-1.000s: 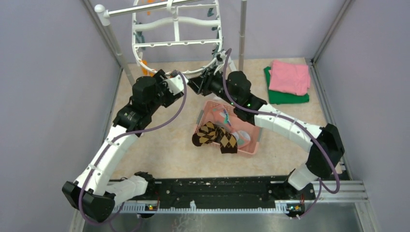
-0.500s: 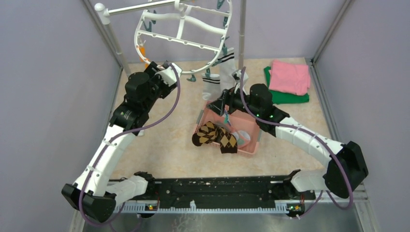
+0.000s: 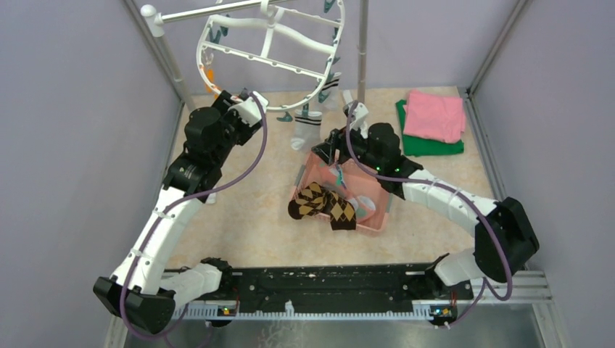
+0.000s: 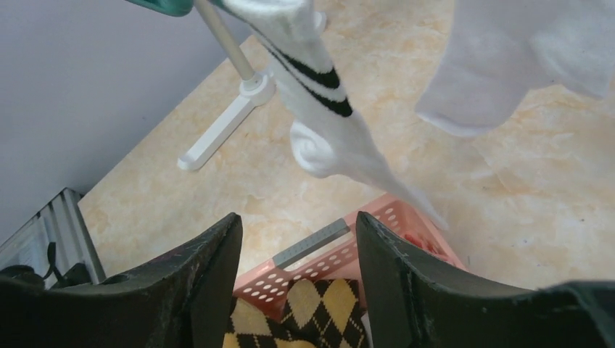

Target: Remove the socks clipped to the hanger

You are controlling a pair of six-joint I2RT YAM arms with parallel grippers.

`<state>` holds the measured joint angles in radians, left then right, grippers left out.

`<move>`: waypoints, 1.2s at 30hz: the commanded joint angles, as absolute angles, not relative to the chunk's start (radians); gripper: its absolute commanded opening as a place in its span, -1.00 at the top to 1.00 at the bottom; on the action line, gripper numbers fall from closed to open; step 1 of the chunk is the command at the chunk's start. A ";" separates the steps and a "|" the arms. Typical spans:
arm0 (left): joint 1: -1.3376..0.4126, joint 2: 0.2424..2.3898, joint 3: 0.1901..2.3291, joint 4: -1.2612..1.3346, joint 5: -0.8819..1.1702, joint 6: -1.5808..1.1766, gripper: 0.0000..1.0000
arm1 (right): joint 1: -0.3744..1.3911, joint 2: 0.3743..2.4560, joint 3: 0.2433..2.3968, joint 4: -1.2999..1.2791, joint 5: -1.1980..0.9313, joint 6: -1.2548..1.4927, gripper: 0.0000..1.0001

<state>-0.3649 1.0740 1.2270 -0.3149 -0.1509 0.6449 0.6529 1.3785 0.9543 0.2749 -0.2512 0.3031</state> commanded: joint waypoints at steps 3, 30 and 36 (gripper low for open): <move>-0.352 1.059 1.260 -0.261 -0.153 0.647 -0.41 | 0.693 1.476 1.027 0.547 -0.189 0.253 0.06; -0.341 0.904 1.262 -0.472 0.088 0.508 -0.98 | 0.587 1.328 0.953 0.344 -0.400 0.285 -0.42; -0.342 0.902 1.266 -0.474 0.095 0.502 -0.98 | 0.565 1.396 0.957 0.433 -0.429 0.197 -0.67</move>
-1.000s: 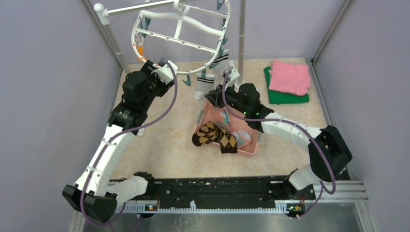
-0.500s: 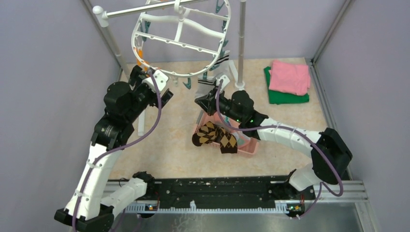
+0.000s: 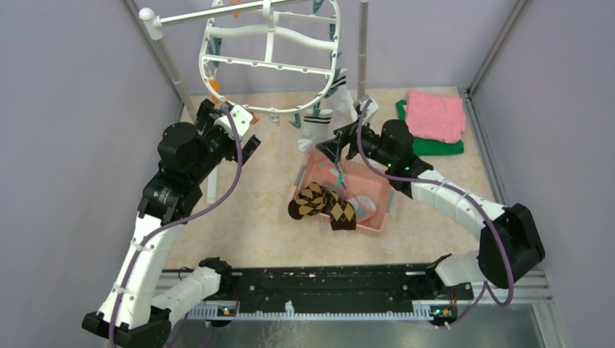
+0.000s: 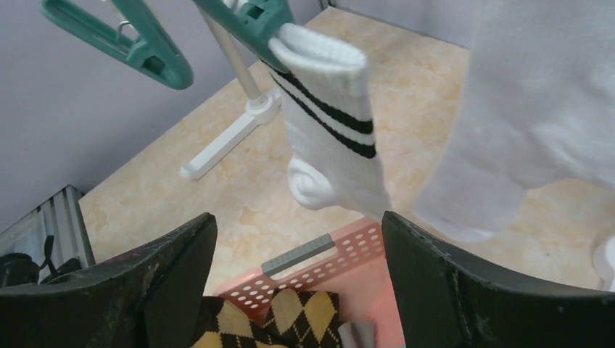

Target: Remove the socks clipped to the hanger

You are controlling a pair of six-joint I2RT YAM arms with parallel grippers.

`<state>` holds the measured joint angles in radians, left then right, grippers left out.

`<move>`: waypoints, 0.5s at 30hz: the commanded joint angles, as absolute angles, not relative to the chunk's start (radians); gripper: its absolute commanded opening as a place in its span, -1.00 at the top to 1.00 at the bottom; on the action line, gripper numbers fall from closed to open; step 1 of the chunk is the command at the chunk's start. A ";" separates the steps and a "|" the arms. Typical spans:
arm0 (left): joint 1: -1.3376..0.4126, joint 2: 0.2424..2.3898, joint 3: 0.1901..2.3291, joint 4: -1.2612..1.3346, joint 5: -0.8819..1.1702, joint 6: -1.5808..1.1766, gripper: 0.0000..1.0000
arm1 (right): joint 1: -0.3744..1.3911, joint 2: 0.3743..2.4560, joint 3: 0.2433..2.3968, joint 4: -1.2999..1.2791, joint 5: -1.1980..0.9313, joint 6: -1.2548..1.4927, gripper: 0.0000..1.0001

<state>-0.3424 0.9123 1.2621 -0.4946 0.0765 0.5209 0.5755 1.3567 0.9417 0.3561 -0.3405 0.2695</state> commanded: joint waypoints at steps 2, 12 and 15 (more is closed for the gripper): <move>-0.342 0.901 1.276 -0.489 0.096 0.502 -0.98 | 0.543 1.462 1.023 0.461 -0.465 0.190 -0.59; -0.342 0.862 1.274 -0.624 0.185 0.488 -0.98 | 0.546 1.597 1.168 0.572 -0.635 0.226 0.53; -0.341 0.848 1.240 -0.637 0.207 0.480 -0.98 | 0.584 1.556 1.127 0.571 -0.616 0.221 1.00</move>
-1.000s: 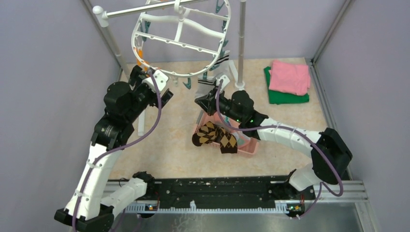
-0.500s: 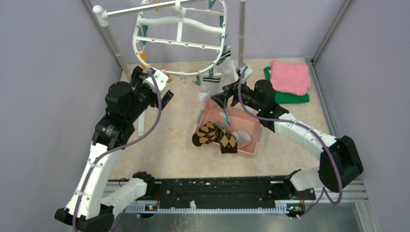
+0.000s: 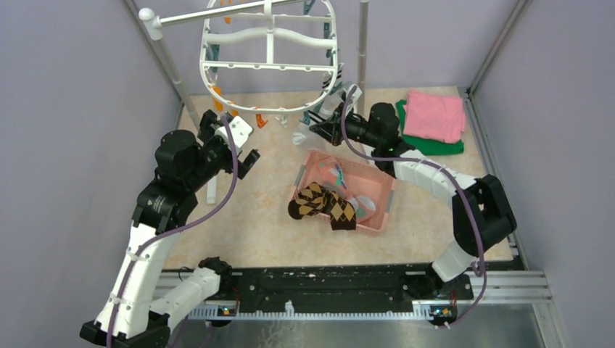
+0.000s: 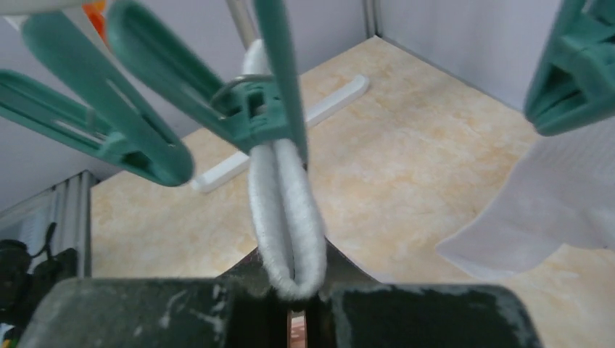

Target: Remove the socks clipped to the hanger

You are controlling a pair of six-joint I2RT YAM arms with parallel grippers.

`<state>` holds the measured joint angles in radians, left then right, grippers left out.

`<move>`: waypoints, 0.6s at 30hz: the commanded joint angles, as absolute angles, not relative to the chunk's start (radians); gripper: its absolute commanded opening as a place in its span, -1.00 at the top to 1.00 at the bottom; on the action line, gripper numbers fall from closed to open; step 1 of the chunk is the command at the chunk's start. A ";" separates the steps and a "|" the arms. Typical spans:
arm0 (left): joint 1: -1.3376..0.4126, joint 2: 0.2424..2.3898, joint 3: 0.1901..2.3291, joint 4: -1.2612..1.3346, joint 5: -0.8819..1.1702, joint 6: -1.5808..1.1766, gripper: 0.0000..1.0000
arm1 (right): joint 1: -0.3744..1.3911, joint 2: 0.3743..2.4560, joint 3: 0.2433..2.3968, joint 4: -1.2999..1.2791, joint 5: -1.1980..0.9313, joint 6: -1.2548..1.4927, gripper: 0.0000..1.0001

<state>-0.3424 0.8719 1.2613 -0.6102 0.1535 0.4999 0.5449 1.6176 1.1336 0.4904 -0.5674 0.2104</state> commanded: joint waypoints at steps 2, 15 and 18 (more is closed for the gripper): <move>-0.341 0.841 1.224 -0.634 0.227 0.474 -0.98 | 0.618 1.532 1.112 0.549 -0.591 0.211 1.00; -0.342 0.839 1.186 -0.676 0.334 0.466 -0.98 | 0.858 1.540 1.177 0.453 -0.349 0.282 1.00; -0.341 0.834 1.187 -0.707 0.387 0.470 -0.98 | 0.880 1.571 1.215 0.471 -0.297 0.327 1.00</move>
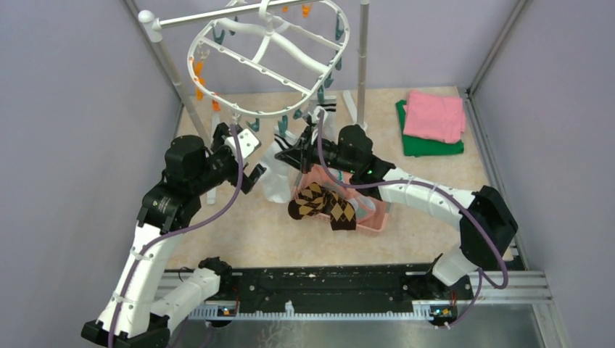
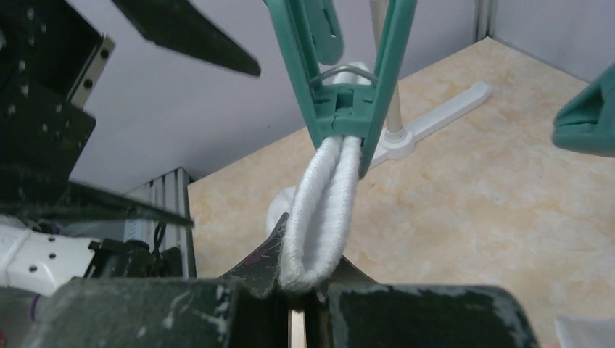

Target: Remove the socks clipped to the hanger

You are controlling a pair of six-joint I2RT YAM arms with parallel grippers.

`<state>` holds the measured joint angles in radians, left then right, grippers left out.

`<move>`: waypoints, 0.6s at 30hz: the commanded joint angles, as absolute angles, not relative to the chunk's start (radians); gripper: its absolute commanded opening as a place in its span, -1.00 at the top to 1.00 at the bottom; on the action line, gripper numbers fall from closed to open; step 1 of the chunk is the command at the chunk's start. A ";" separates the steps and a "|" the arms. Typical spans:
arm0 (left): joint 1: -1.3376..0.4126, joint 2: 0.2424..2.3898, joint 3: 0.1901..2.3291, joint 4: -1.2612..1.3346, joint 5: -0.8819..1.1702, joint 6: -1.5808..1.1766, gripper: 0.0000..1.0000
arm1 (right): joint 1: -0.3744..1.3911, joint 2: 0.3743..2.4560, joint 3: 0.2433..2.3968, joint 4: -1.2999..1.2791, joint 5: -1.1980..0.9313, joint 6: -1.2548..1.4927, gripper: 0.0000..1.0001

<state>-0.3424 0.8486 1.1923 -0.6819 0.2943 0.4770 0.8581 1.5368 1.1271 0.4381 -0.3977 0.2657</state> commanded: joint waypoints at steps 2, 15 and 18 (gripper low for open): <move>-0.341 0.826 1.177 -0.729 0.414 0.490 -0.98 | 0.901 1.601 1.264 0.460 -0.267 0.342 1.00; -0.342 0.751 0.994 -0.520 0.246 0.417 -0.98 | 0.967 1.733 1.451 0.420 -0.119 0.628 1.00; -0.341 0.741 0.956 -0.460 0.250 0.410 -0.98 | 0.970 1.731 1.446 0.416 -0.094 0.694 1.00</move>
<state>-0.3424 0.7586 0.9958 -0.6144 0.2832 0.4412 0.9539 1.7390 1.4021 0.3882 -0.1432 0.5648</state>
